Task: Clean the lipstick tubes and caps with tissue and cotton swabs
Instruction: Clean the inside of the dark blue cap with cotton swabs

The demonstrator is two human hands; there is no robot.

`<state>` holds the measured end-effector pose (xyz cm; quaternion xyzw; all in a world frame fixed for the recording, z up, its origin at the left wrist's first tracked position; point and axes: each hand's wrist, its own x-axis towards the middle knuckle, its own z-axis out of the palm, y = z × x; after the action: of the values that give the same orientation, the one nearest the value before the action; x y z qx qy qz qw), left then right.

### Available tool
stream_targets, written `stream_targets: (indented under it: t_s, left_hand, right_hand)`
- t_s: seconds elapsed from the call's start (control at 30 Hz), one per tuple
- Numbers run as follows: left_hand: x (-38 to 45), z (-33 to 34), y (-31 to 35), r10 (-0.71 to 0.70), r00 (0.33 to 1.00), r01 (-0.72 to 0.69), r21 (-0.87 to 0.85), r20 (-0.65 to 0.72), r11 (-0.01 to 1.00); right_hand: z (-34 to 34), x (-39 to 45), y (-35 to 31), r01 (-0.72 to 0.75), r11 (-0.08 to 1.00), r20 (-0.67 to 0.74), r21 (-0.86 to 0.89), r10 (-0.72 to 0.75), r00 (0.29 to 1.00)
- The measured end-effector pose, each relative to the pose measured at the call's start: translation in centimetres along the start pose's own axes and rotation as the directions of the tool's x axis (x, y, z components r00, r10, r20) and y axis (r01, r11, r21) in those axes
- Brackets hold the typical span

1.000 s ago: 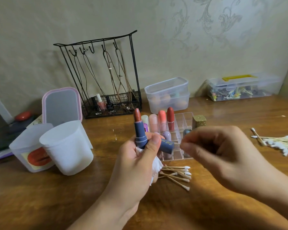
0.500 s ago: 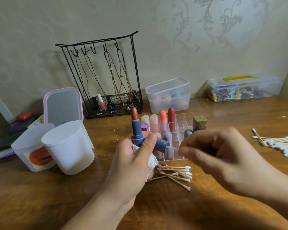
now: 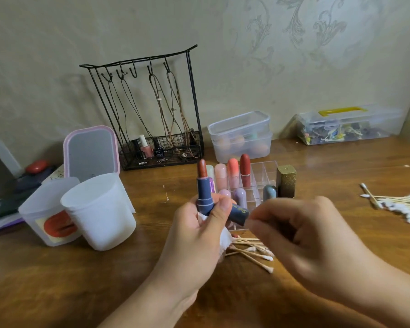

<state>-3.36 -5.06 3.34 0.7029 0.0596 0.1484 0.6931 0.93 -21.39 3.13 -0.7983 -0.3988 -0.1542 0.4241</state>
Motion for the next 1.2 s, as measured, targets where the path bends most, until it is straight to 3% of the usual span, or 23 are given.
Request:
stream_targets:
  t_s: [0.07,0.2,0.33,0.4,0.5,0.63,0.73,0.83,0.9,0.97,1.07,1.2]
  left_hand:
    - [0.02,0.04,0.01,-0.015,1.0,0.015,-0.017,0.02,1.0]
    - [0.1,0.05,-0.11,0.007,1.0,-0.006,0.01,-0.008,1.0]
    - [-0.01,0.09,0.31,0.025,0.999,-0.025,-0.018,0.022,1.0]
    - [0.0,-0.07,0.36,0.046,0.999,-0.046,0.011,-0.003,0.999]
    - [0.05,-0.35,0.41,0.038,0.999,-0.037,-0.01,0.022,0.999]
    - [0.26,-0.52,0.06,0.022,1.0,-0.023,0.004,0.007,1.0]
    - [0.23,-0.35,0.17,0.027,0.999,-0.026,-0.021,0.021,0.999]
    - [0.27,-0.29,0.03,0.029,1.0,-0.029,-0.007,0.001,1.0]
    - [0.24,-0.22,0.08,0.032,0.999,-0.032,-0.027,-0.002,0.999]
    - [0.19,-0.01,0.27,0.022,1.0,-0.021,-0.044,0.003,0.999]
    - [0.29,-0.11,0.15,0.011,1.0,-0.011,-0.024,-0.006,1.0]
    - [0.12,-0.01,0.1,-0.006,1.0,0.007,-0.032,0.018,0.999]
  right_hand:
    - [-0.22,0.23,0.32,-0.016,1.0,-0.067,0.0,0.016,0.998]
    - [-0.13,0.25,0.24,0.007,1.0,0.016,0.02,-0.008,1.0]
    - [-0.37,0.47,0.34,0.019,0.999,-0.013,-0.035,-0.019,1.0]
    - [-0.35,0.46,0.27,0.04,0.999,0.036,0.006,-0.04,0.999]
    - [-0.49,0.47,0.51,0.011,0.999,-0.013,0.041,-0.011,1.0]
    - [-0.53,0.5,0.44,0.008,0.998,0.066,0.056,-0.012,0.998]
    - [-0.75,0.58,0.49,-0.018,0.999,-0.001,0.033,0.018,1.0]
    - [-0.72,0.54,0.15,-0.01,1.0,0.08,0.019,0.009,0.997]
    - [-0.73,0.49,0.13,-0.024,0.997,0.025,0.078,0.022,0.999]
    - [-0.78,0.5,0.16,-0.033,0.999,-0.014,0.015,0.033,0.999]
    - [-0.8,0.6,-0.13,-0.03,0.998,0.069,0.058,0.026,0.997]
    - [-0.55,0.35,0.03,-0.038,0.999,-0.048,0.014,0.039,0.998]
